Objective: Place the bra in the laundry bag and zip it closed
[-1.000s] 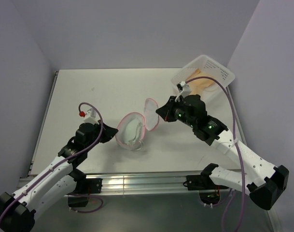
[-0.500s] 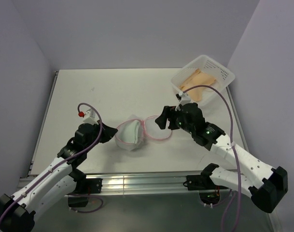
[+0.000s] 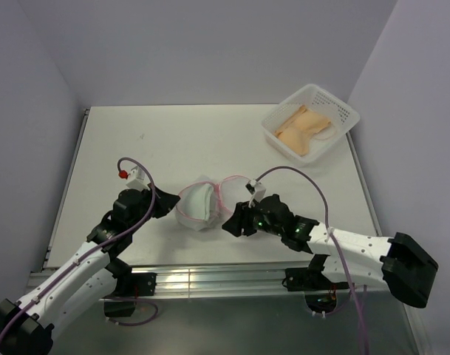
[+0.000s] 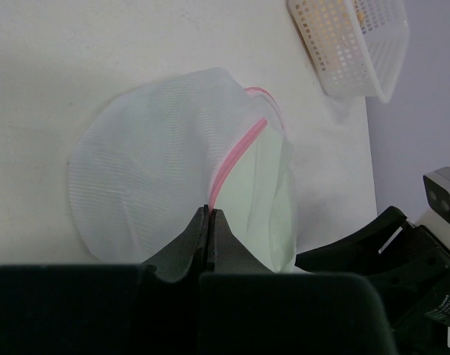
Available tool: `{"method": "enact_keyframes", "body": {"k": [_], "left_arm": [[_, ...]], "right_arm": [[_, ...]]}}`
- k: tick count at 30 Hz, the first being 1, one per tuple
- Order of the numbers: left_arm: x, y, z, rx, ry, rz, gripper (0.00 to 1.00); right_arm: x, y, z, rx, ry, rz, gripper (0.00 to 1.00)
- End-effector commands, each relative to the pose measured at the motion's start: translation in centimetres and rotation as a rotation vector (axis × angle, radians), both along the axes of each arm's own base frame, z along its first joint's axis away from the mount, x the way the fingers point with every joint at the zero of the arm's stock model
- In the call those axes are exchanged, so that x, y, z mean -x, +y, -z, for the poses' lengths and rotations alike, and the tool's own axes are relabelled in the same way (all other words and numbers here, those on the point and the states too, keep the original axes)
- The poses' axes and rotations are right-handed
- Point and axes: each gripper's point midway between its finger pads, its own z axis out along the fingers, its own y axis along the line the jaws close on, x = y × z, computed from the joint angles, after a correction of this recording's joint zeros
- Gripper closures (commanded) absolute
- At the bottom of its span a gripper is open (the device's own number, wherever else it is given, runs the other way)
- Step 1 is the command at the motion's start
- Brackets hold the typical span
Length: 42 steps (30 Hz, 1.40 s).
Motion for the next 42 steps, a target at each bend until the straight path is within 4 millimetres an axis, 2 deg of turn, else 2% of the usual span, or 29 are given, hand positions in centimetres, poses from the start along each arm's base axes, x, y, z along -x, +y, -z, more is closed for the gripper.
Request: {"method": "enact_keyframes", "body": {"k": [1,2,10,19,28,34,35,37,42], "left_arm": [[-0.6,-0.3,-2.1,0.025,-0.072,0.006,1.00],[-0.6,-0.3,-2.1,0.028,-0.073,0.007,1.00],[-0.5,-0.2,-2.2,0.018,-0.075,0.010,1.00],[-0.5,-0.2,-2.0,0.019,-0.073,0.008,1.00],[-0.5,-0.1,-1.9,0.016,-0.071,0.008,1.00],[-0.6,-0.2,-1.5,0.020,-0.063,0.006,1.00],[-0.4,-0.3,-1.5,0.022,-0.060,0.014,1.00],[-0.3,-0.4,-1.5,0.020,-0.060,0.020,1.00],[-0.2,-0.3,-1.4,0.019,-0.060,0.022,1.00]], "right_arm": [[-0.8,3.4,-3.6,-0.197,-0.064,-0.027,0.41],[-1.1,3.6,-2.7,-0.193,-0.057,-0.015,0.37],[-3.4,4.2,1.0,-0.084,-0.070,0.038,0.40],[-4.5,4.7,2.8,-0.061,-0.043,0.082,0.39],[-6.2,5.3,1.8,-0.117,-0.114,0.127,0.39],[-6.8,5.5,2.1,-0.139,-0.144,0.147,0.38],[-6.8,5.8,2.0,-0.146,-0.147,0.135,0.47],[-6.8,6.1,1.8,-0.158,-0.155,0.126,0.52],[-6.4,5.8,0.8,-0.186,-0.176,0.125,0.83]]}}
